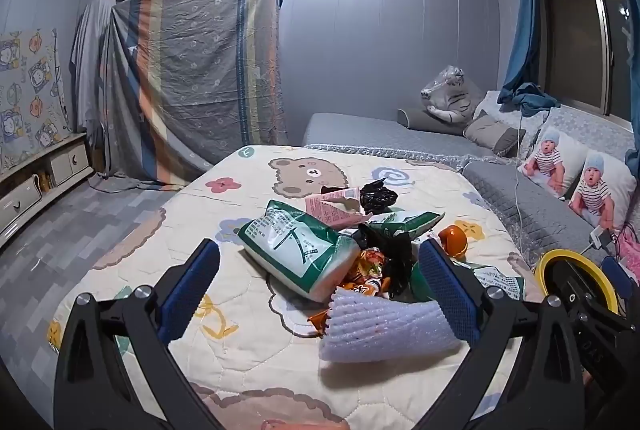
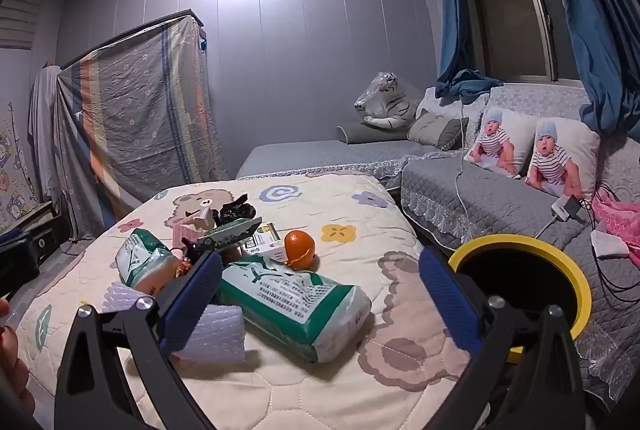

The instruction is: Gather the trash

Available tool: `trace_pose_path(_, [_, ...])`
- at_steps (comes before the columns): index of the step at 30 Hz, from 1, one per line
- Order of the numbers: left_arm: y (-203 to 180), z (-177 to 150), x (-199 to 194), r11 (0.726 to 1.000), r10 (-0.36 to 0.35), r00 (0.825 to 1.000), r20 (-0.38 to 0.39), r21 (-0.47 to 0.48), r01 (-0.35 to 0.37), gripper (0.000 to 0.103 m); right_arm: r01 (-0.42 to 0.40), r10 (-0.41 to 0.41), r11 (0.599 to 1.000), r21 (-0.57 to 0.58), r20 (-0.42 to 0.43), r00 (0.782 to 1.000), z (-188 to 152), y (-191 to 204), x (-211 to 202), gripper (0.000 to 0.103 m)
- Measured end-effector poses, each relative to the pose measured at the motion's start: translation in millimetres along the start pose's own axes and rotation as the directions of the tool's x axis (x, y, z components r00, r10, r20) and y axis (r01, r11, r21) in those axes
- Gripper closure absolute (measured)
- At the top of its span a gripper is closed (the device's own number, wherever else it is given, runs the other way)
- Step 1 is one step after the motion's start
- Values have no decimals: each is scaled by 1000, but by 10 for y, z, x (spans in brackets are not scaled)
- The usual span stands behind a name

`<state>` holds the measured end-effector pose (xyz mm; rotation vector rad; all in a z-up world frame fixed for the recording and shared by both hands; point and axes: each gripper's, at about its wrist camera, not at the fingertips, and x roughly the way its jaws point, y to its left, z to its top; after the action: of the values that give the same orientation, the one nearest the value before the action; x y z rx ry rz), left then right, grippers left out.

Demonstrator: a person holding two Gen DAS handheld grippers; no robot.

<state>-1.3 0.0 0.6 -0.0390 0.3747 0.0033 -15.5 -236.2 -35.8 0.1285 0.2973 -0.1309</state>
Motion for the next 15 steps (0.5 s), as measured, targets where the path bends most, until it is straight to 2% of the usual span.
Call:
trace_pose_path(5, [19,-33,-37,999,-2,1000,19,-34,3,8,2,-2,1000,-5,-4,1000,-5,2,9,8])
trace_pose_path(7, [37,-37,10,1000,1,1000,-8,-23,-1,8,1,-1,1000,-8,-3,1000,-8,5,4,8])
trace_pose_path(15, [40,-33,-19,1000,11,1000,9,-5,-11,8,5,-5,1000,-4,-11,1000,-14,4,12,8])
